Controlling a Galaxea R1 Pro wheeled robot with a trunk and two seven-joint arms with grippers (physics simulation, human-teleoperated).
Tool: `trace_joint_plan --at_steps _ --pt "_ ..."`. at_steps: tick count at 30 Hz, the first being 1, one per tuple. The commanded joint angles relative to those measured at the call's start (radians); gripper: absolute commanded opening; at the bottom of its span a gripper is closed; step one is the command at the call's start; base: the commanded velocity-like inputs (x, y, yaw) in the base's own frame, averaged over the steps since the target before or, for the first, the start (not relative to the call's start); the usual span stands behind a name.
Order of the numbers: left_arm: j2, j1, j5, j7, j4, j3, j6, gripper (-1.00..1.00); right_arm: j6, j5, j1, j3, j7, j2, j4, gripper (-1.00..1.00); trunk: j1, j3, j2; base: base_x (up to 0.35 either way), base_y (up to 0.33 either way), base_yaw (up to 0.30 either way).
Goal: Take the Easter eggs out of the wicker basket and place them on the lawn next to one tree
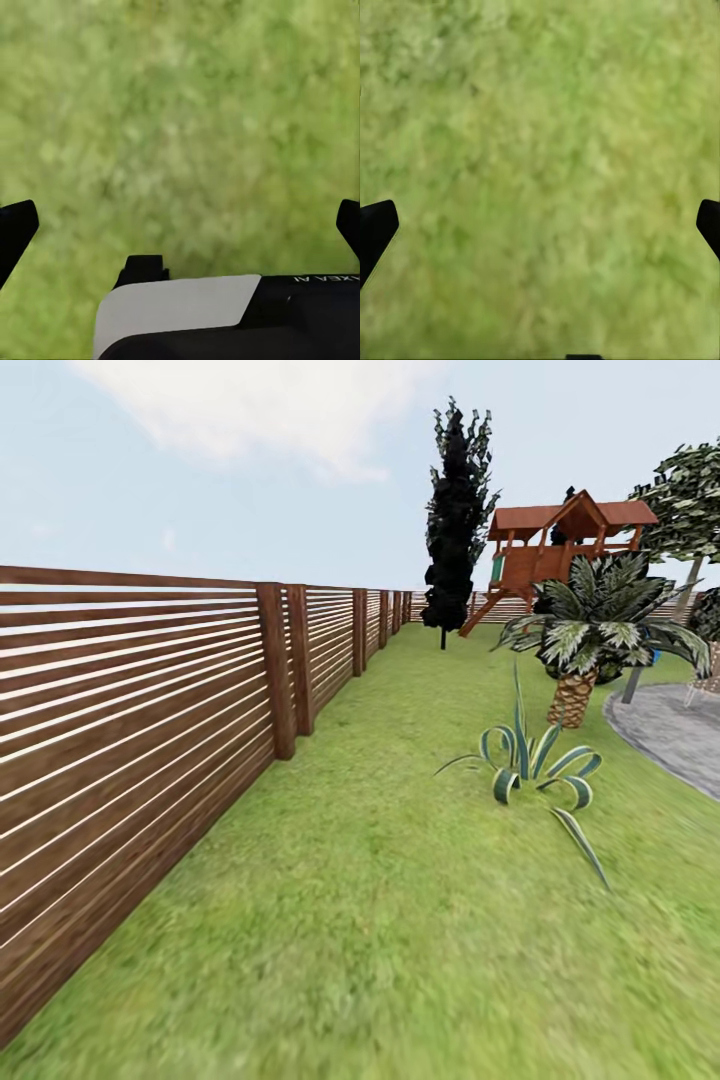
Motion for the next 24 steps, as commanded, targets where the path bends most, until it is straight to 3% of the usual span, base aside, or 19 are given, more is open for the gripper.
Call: trace_joint_plan --at_steps 1,24 --pt "0.000 0.000 -0.001 0.001 0.000 0.000 -0.003 1.00 -0.003 0.001 0.000 0.000 0.000 0.000 0.001 1.00 0.001 -0.001 0.000 0.334 0.116 0.000" --pt "0.008 0.000 -0.002 0.001 -0.006 0.001 -0.003 1.00 -0.002 -0.005 0.000 -0.005 -0.001 -0.010 -0.005 1.00 0.001 -0.001 0.000 0.334 0.117 0.000"
